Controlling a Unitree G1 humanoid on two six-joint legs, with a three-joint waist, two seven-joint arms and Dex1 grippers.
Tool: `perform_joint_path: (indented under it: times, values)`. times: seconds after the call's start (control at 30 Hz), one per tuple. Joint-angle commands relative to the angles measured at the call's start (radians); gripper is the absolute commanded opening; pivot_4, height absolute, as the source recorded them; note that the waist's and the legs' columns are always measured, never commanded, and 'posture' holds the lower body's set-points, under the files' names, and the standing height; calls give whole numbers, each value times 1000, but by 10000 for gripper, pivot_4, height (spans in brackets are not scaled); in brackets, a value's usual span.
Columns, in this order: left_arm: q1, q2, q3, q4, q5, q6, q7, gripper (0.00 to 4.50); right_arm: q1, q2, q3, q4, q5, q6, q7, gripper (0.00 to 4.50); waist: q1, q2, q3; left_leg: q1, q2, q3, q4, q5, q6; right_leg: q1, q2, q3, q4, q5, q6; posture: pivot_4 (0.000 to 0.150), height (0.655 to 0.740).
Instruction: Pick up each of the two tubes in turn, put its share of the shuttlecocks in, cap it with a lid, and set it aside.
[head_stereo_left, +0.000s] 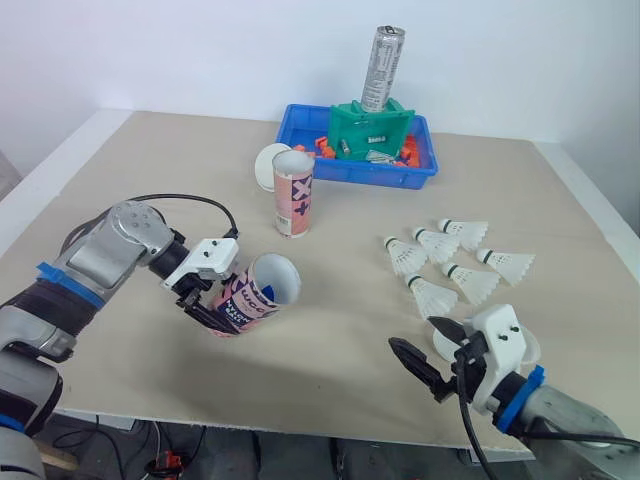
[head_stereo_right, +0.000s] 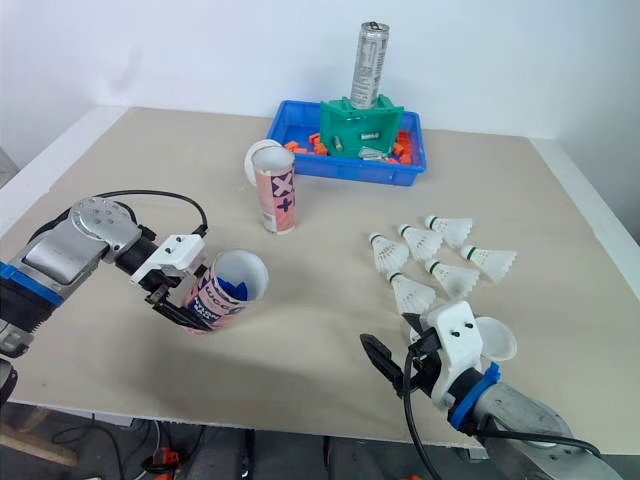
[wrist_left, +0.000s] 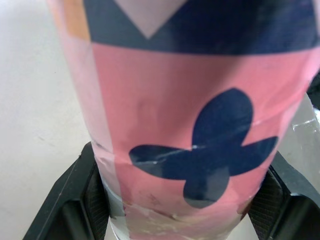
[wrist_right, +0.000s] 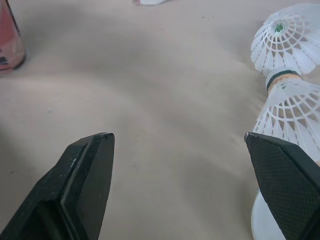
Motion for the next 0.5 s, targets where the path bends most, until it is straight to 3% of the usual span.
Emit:
perform_joint_path:
  times: [0.03, 0.5]
  values:
    - [-21, 36, -41, 24, 15, -32, 1, 33008, -26, 11, -13, 18, -29, -28, -9, 45000, 0, 0, 0, 0, 0, 0, -1, 0, 0, 0, 0, 0, 0, 0, 0, 1500, 7275]
    - [-20, 25, -38, 28, 10, -38, 1, 33008, -133, 40, 55, 144, -161, -40, -26, 45000, -1, 1, -1, 1, 0, 0, -1, 1, 1, 0, 1, 0, 0, 0, -1, 1500, 7275]
